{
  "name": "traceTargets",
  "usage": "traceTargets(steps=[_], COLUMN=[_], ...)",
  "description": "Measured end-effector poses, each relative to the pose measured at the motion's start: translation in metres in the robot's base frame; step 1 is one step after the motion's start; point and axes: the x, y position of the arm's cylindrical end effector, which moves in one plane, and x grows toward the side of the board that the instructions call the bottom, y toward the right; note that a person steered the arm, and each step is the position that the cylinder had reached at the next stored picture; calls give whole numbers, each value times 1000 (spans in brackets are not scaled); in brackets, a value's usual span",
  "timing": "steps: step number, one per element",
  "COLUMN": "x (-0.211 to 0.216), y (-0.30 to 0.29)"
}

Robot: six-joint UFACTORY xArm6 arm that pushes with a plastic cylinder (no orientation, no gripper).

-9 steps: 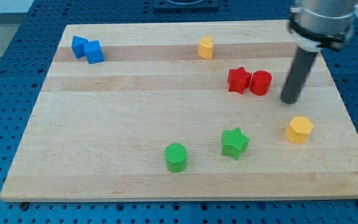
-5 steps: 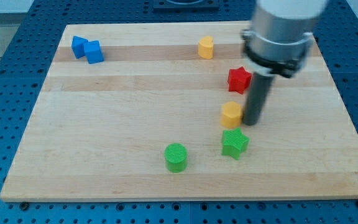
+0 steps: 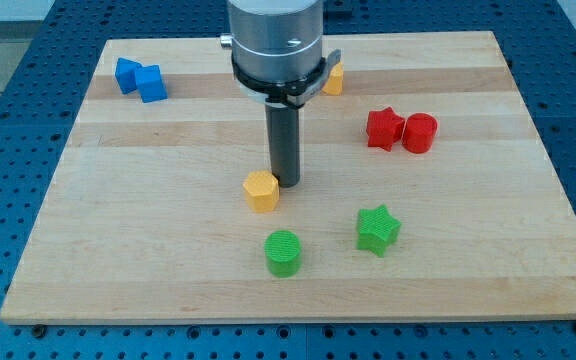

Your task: Move the yellow blocks to the top left side of the green circle

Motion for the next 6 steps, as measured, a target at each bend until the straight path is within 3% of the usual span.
traceTargets(steps=[4, 5, 6], x=[-190, -205, -173], y=[5, 82, 133])
